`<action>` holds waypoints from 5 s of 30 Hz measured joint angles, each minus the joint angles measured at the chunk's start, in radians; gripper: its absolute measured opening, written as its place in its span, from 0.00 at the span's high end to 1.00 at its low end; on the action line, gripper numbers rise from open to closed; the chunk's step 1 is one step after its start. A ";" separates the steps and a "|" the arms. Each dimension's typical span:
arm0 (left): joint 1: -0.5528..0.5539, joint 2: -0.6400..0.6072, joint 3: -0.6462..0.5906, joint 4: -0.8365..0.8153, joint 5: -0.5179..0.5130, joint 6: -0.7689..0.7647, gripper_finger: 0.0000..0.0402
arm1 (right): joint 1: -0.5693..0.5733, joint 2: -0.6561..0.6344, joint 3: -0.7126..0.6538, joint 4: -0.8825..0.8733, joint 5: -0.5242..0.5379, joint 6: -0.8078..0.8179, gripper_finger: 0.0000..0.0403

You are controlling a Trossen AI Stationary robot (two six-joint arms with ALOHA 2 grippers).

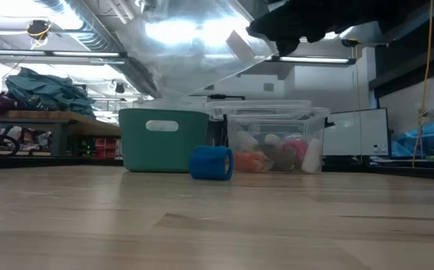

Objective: Roll bandage
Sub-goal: Open the transparent zip bag

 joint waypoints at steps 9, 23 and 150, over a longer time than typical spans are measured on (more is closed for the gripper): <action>0.009 0.034 0.000 -0.002 -0.001 0.069 0.76 | -0.001 0.000 0.000 -0.009 0.007 -0.001 0.91; 0.009 0.035 -0.002 -0.161 -0.001 -0.010 0.76 | -0.001 0.000 0.000 0.006 -0.157 -0.002 0.91; -0.024 0.030 -0.002 -0.126 -0.001 -0.033 1.00 | -0.001 0.000 -0.001 0.200 -0.159 -0.051 0.78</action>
